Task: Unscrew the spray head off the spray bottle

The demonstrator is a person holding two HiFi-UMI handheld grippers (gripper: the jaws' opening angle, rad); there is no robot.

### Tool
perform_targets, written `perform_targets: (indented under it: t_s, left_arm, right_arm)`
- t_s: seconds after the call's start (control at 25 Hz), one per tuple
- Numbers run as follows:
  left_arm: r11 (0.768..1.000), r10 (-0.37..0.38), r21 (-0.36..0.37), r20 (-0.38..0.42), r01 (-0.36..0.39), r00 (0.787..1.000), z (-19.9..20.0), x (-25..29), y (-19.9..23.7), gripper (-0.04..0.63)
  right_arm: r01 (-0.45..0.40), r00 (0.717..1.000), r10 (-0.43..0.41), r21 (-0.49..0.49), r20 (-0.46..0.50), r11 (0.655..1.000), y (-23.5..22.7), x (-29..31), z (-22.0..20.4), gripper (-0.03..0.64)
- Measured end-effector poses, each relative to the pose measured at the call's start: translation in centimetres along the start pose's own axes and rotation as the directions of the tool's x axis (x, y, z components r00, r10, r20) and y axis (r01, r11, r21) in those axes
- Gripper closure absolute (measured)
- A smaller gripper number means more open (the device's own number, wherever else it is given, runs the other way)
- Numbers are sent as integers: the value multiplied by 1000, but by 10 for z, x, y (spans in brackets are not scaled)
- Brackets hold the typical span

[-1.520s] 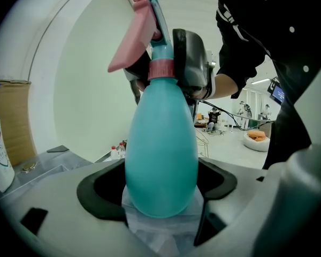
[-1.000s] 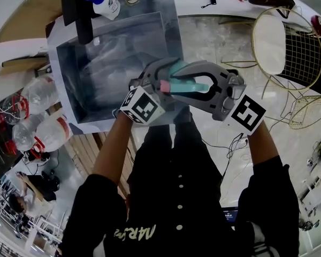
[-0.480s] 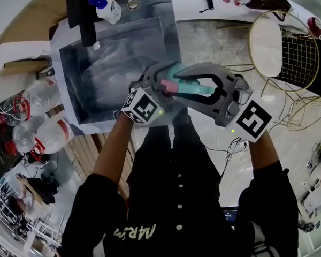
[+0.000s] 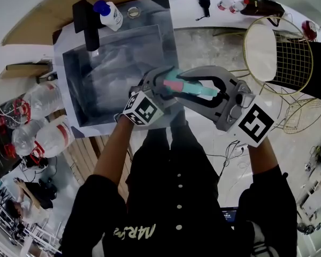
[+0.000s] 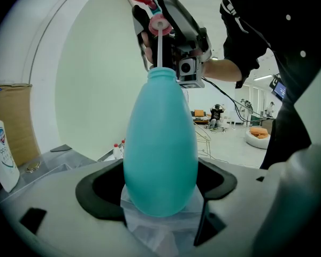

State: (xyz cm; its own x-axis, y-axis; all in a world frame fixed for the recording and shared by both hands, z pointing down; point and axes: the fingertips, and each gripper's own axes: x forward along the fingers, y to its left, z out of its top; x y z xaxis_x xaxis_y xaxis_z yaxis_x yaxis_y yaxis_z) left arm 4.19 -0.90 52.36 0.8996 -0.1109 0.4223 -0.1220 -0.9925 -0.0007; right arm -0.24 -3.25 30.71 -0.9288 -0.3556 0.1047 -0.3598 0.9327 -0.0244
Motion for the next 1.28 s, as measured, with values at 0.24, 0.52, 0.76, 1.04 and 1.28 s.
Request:
perform_targets:
  t_s: [0.24, 0.52, 0.76, 1.04, 1.28]
  left_arm:
    - [1000, 2, -2, -17, -2, 1000, -1, 0, 0, 201]
    - [1000, 1, 2, -29, -1, 1000, 0, -1, 0, 201]
    - [1000, 12, -2, -16, -12, 1000, 4, -6, 1, 201]
    - [1000, 2, 0, -7, -2, 1000, 7, -9, -2, 201]
    - [1000, 17, -1, 8, -17, 1000, 15, -20, -4, 201]
  right_arm:
    - [35, 999, -35, 12, 27, 999, -5, -8, 23, 482]
    - [54, 997, -54, 13, 63, 998, -5, -15, 47, 482]
    - [65, 993, -67, 26, 95, 998, -7, -21, 58, 482]
    - [74, 989, -78, 41, 123, 996, -8, -22, 65, 482]
    - [79, 983, -85, 45, 162, 996, -5, -27, 81, 482]
